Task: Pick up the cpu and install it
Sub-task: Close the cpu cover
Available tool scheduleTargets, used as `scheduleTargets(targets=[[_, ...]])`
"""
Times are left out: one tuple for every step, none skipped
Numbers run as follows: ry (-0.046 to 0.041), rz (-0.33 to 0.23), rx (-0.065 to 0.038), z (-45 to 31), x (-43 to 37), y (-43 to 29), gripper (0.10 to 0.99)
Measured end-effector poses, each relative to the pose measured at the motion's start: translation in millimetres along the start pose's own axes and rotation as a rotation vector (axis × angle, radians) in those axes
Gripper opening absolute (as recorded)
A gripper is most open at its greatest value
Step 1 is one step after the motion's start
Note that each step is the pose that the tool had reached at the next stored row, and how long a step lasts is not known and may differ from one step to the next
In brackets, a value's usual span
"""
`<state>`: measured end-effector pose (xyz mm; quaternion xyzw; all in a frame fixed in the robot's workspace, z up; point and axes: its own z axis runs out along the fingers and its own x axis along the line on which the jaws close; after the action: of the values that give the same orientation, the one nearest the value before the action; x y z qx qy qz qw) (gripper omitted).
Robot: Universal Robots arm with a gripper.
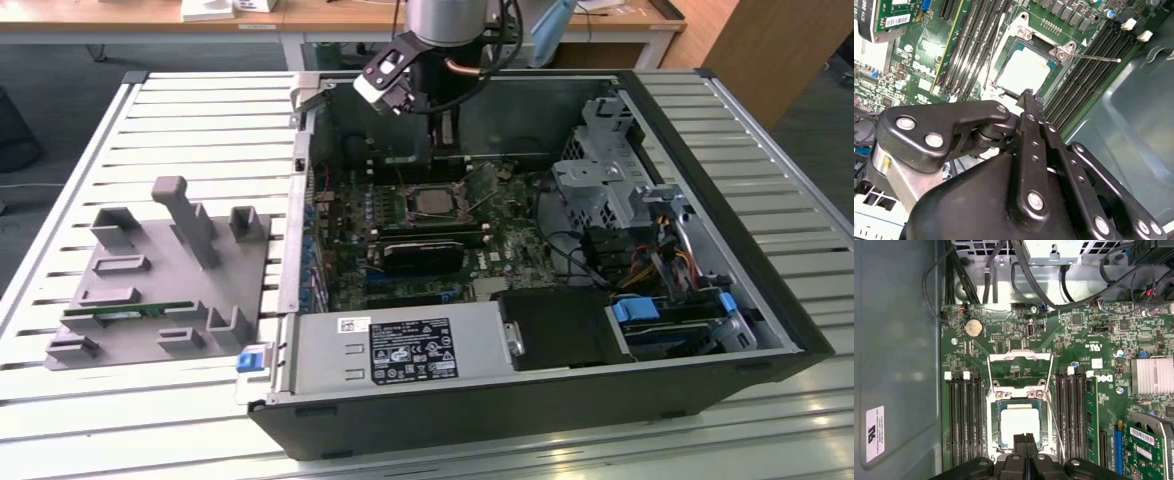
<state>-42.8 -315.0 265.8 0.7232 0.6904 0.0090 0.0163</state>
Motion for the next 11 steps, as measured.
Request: scheduleTargets(targets=[[-0.0001, 0.0, 0.0, 0.0, -0.8, 0.0, 0.106], [-0.0001, 0.0, 0.0, 0.0, -1.9, 0.0, 0.106], [0.0, 0.0, 0.0, 0.0, -2.9, 0.0, 0.106], [-0.0001, 0.0, 0.0, 0.0, -3.8, 0.0, 0.106], [0.0, 0.0, 0.0, 0.1, -4.8, 0.1, 0.106], [0.0, 0.0, 0.0, 0.1, -5.6, 0.1, 0.106], [0.0, 0.0, 0.0, 0.1, -6.3, 0.1, 0.106], [0.0, 0.0, 0.0, 0.1, -6.7, 0.3, 0.106], [0.0001, 0.0, 0.0, 0.2, -6.7, 1.3, 0.106], [-0.0001, 0.0, 0.0, 0.2, -6.6, 3.2, 0.106], [-0.0001, 0.0, 0.0, 0.3, -6.5, 5.2, 0.106]])
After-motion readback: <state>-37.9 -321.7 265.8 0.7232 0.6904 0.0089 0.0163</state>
